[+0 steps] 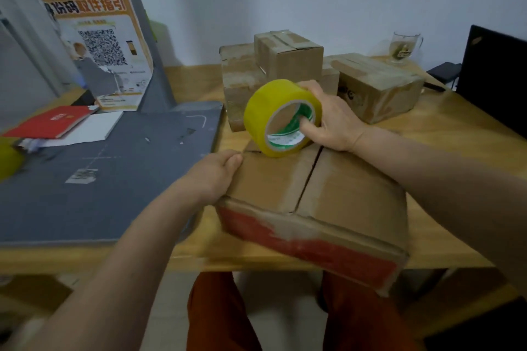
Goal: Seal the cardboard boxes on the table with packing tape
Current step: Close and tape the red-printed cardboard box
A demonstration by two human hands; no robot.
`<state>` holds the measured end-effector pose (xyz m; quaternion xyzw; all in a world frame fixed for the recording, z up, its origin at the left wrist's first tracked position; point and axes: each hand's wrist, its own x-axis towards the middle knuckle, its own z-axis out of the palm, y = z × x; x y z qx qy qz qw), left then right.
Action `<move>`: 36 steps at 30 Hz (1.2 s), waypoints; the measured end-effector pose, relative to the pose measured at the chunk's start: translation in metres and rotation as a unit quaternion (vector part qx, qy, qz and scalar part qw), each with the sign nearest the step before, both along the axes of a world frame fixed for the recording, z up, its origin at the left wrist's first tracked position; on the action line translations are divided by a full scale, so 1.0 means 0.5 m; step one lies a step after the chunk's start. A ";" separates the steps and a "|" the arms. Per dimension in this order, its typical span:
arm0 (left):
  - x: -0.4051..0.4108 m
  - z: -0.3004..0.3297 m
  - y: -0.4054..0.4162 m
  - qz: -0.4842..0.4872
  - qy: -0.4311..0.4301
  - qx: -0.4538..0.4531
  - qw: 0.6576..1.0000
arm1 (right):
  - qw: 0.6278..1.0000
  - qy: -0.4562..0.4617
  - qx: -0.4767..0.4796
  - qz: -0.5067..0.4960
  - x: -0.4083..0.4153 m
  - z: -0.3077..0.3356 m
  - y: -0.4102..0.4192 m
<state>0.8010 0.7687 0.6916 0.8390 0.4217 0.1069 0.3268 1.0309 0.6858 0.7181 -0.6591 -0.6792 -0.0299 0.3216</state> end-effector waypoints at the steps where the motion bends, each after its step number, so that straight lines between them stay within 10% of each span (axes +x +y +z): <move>1: 0.001 -0.005 -0.017 0.003 0.007 0.020 1.000 | 1.000 -0.014 -0.019 0.006 0.005 0.007 -0.004; 6: 0.012 -0.015 -0.051 0.034 0.023 0.051 0.998 | 0.991 0.013 -0.119 -0.061 -0.011 0.047 -0.025; 13: 0.021 0.013 -0.072 0.021 0.041 0.046 0.998 | 0.968 0.075 -0.022 -0.238 -0.059 0.005 -0.078; 18: 0.016 0.019 -0.076 0.017 0.051 0.035 0.998 | 0.919 0.322 -0.114 -0.195 -0.048 0.012 -0.085; 36: 0.012 0.010 -0.081 -0.012 0.020 0.043 0.999 | 0.895 0.402 -0.026 -0.191 -0.051 0.018 -0.117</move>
